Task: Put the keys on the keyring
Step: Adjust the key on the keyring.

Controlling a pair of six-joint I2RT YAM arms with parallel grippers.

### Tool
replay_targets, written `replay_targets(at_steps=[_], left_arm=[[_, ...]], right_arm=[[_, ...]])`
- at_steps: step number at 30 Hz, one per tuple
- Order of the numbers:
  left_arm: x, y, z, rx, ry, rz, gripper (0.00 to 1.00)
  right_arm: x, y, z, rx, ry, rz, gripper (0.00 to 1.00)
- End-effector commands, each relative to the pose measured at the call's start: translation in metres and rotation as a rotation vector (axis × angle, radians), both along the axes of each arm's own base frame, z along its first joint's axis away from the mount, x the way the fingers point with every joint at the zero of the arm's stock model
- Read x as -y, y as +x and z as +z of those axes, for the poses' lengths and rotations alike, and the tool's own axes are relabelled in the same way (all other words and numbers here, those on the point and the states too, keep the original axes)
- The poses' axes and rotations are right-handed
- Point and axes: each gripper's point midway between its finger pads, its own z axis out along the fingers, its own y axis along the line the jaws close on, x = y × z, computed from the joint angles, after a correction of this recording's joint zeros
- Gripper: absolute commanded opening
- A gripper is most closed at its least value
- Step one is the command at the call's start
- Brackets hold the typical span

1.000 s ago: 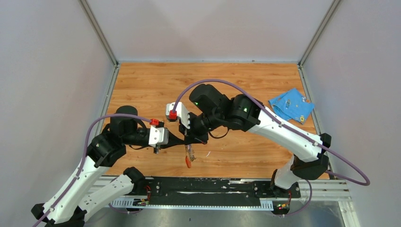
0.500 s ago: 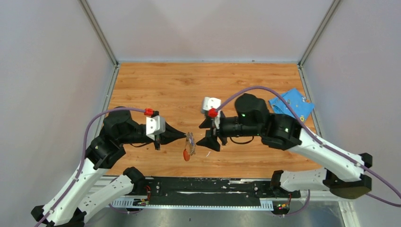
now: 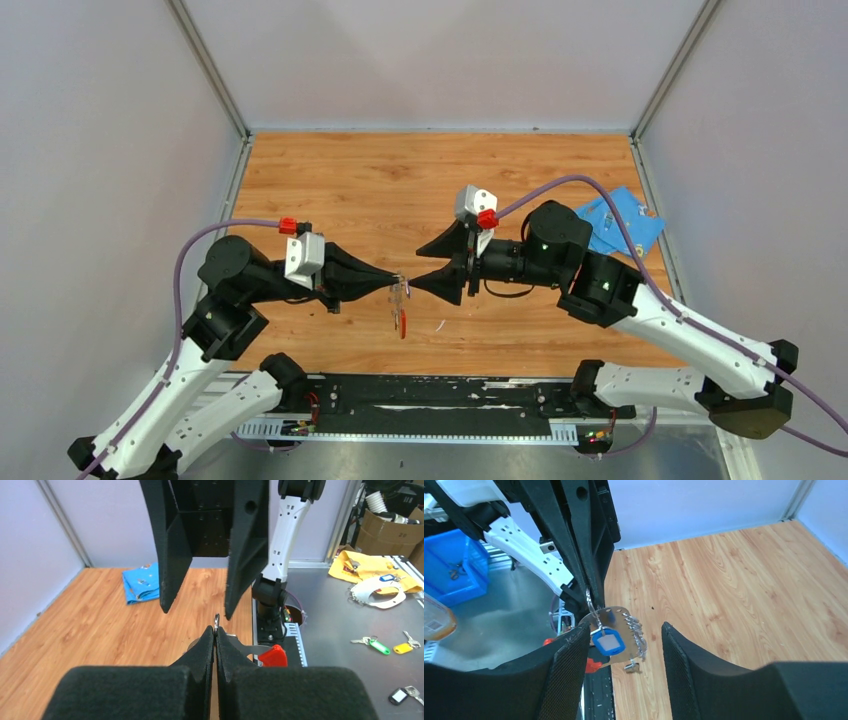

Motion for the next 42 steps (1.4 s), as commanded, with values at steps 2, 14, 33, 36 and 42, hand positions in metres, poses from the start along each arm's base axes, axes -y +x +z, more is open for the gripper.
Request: replay_targets(at_steps=[2, 14, 33, 36, 42], left_arm=[[-0.001, -0.011, 0.014, 0.062, -0.044, -0.044, 0.0], [-0.003, -0.012, 0.012, 0.064, -0.039, -0.042, 0.0], [-0.006, -0.004, -0.063, 0.088, 0.266, -0.079, 0.21], [-0.008, -0.005, -0.068, 0.116, 0.302, -0.093, 0.24], [-0.006, 0.0, -0.067, 0.127, 0.321, -0.098, 0.12]], right_arm=[[-0.004, -0.013, 0.027, -0.045, 0.088, 0.147, 0.54], [-0.016, -0.028, 0.028, -0.073, 0.114, 0.274, 0.37], [-0.012, -0.013, -0.008, -0.203, -0.213, 0.19, 0.0], [-0.009, -0.011, -0.015, -0.207, -0.299, 0.179, 0.0], [-0.013, -0.015, -0.033, -0.185, -0.452, 0.184, 0.0]])
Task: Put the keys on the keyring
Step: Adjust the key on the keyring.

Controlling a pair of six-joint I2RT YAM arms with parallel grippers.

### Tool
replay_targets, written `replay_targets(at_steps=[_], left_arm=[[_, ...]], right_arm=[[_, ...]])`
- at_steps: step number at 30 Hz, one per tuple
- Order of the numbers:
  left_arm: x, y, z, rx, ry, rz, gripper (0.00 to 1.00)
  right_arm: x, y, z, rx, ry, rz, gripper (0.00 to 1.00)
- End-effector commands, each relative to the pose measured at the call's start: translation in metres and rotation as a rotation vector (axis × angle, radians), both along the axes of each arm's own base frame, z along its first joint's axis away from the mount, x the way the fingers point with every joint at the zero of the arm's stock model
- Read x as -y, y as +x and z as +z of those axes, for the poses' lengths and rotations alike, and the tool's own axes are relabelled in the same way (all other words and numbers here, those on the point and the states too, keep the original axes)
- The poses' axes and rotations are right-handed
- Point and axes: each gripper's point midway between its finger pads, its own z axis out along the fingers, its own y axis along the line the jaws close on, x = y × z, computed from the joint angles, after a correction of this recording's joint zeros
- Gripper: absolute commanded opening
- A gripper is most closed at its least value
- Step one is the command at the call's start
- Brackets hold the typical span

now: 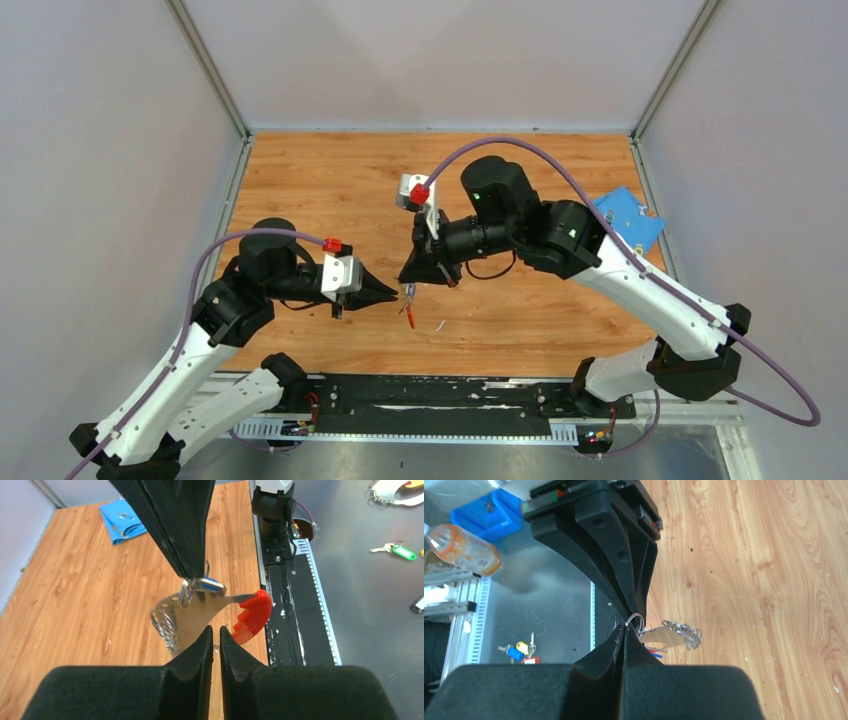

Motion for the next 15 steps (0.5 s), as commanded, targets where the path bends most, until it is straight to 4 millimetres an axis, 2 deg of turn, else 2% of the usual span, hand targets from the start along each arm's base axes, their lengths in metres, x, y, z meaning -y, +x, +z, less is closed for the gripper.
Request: replay_targets(at_steps=[1, 4, 11, 12, 13, 15], left_arm=[[-0.001, -0.005, 0.009, 0.04, 0.007, -0.041, 0.12], [-0.001, -0.008, 0.012, 0.041, 0.004, -0.055, 0.13], [-0.001, -0.01, 0.008, 0.032, 0.011, -0.066, 0.12], [-0.001, -0.009, 0.008, 0.034, 0.013, -0.059, 0.14], [-0.002, -0.008, 0.008, 0.035, 0.014, -0.054, 0.2], [-0.001, -0.008, 0.008, 0.033, 0.015, -0.056, 0.26]], right_arm=[[0.008, -0.007, -0.026, 0.04, -0.175, 0.024, 0.0], [0.008, -0.008, -0.031, 0.057, -0.22, 0.034, 0.0], [0.002, -0.019, -0.025, 0.032, -0.185, 0.099, 0.0], [0.001, -0.021, -0.024, 0.027, -0.182, 0.108, 0.0], [0.0, -0.022, -0.025, 0.023, -0.181, 0.114, 0.0], [-0.001, -0.024, -0.025, 0.015, -0.18, 0.129, 0.0]])
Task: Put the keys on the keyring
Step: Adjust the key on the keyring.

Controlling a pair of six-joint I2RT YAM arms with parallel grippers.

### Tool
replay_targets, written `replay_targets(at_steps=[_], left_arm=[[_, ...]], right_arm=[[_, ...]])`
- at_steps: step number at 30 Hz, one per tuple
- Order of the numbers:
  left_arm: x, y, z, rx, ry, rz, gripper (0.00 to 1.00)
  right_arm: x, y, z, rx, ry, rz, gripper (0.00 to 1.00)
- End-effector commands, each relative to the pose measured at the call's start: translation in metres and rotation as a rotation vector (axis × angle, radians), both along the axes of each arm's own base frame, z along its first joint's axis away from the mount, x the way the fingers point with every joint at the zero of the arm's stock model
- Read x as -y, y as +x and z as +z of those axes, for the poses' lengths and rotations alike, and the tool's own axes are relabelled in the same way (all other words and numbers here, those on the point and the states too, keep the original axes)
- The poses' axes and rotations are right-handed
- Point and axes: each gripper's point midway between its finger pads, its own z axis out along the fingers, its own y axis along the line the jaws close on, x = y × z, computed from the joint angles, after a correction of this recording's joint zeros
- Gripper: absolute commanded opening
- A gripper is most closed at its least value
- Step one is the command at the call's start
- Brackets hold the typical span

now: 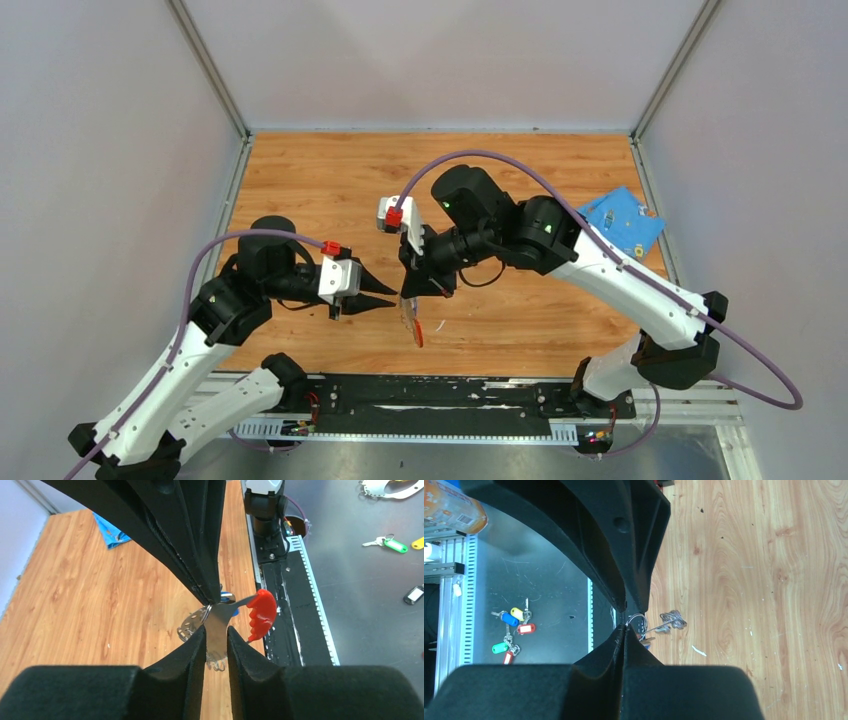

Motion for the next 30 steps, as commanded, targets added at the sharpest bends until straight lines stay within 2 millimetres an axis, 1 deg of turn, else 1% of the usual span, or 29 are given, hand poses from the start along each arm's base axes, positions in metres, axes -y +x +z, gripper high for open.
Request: replay_targets(at_steps=[1, 3, 7, 10, 14, 19, 21, 26, 30], left_arm=[[0.0, -0.002, 0.002, 0.009, 0.0, -0.013, 0.29], [0.0, 0.0, 0.001, 0.011, 0.004, -0.002, 0.35], [-0.004, 0.006, 0.001, 0.036, 0.01, 0.043, 0.37], [-0.005, 0.002, 0.003, 0.044, 0.002, 0.034, 0.37], [-0.001, -0.004, 0.007, 0.004, -0.007, -0.007, 0.34], [0.001, -0.007, -0.001, -0.023, 0.001, -0.039, 0.31], [0.002, -0.007, -0.002, -0.03, 0.003, -0.045, 0.26], [0.002, -0.008, 0.0, -0.027, 0.0, -0.049, 0.01], [0.001, -0.004, -0.003, -0.034, 0.008, -0.02, 0.0]], right_arm=[[-0.001, -0.015, 0.012, -0.014, 0.032, 0.073, 0.0], [-0.002, -0.016, 0.01, -0.021, 0.027, 0.079, 0.0], [-0.003, -0.017, 0.01, -0.025, 0.028, 0.084, 0.0], [-0.004, -0.018, 0.012, -0.028, 0.036, 0.091, 0.0], [-0.008, -0.018, 0.01, -0.036, 0.036, 0.098, 0.0], [-0.011, -0.019, 0.011, -0.044, 0.051, 0.107, 0.0], [-0.012, -0.019, 0.011, -0.047, 0.054, 0.108, 0.0], [-0.014, -0.02, 0.009, -0.054, 0.058, 0.112, 0.0], [-0.013, -0.018, 0.011, -0.045, 0.066, 0.101, 0.0]])
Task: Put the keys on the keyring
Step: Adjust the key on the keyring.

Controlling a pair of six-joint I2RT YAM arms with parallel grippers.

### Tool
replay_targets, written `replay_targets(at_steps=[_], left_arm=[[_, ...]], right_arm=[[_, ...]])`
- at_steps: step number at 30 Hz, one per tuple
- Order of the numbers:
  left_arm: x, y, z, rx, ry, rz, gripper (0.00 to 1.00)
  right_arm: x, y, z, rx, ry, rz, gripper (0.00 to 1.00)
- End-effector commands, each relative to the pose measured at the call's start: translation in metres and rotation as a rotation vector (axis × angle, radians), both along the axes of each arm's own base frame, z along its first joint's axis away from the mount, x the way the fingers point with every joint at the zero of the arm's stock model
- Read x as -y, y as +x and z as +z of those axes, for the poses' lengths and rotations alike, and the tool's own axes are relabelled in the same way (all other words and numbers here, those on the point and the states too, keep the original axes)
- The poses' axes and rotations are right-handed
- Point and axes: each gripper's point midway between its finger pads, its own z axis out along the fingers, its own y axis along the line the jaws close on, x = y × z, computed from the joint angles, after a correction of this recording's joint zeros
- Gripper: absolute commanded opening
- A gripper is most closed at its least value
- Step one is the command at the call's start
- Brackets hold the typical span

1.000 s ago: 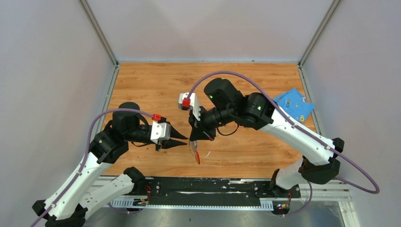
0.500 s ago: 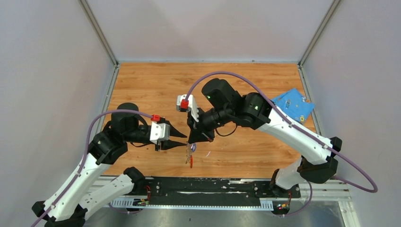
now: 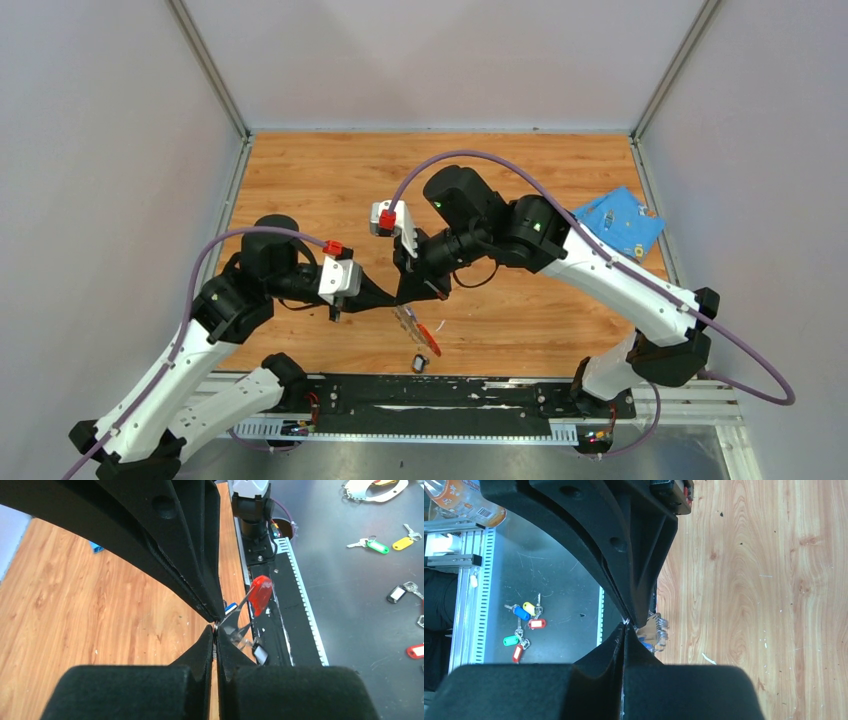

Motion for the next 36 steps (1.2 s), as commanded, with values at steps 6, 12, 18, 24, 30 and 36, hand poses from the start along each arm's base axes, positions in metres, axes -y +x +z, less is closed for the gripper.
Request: replay_targets(at_steps=[6, 12, 18, 24, 30, 36], left_arm=[[-0.003, 0.01, -0.003, -0.008, 0.014, 0.082, 0.0], [-0.002, 0.015, 0.019, -0.01, -0.089, 0.147, 0.0], [0.002, 0.001, 0.024, -0.037, -0.137, 0.074, 0.0], [0.001, -0.004, 0.027, -0.029, -0.134, 0.051, 0.0], [0.002, -0.003, 0.029, -0.043, -0.14, 0.059, 0.0], [0.001, -0.002, 0.029, -0.034, -0.142, 0.066, 0.0]], right_arm=[[0.004, 0.007, 0.016, 0.028, 0.095, -0.077, 0.25], [0.024, 0.028, 0.02, 0.137, 0.274, -0.259, 0.51], [0.03, 0.033, 0.015, 0.189, 0.393, -0.307, 0.55], [0.026, 0.027, 0.022, 0.222, 0.477, -0.255, 0.57], [0.019, 0.017, 0.019, 0.172, 0.5, -0.204, 0.56], [0.015, 0.014, 0.009, 0.138, 0.479, -0.184, 0.55]])
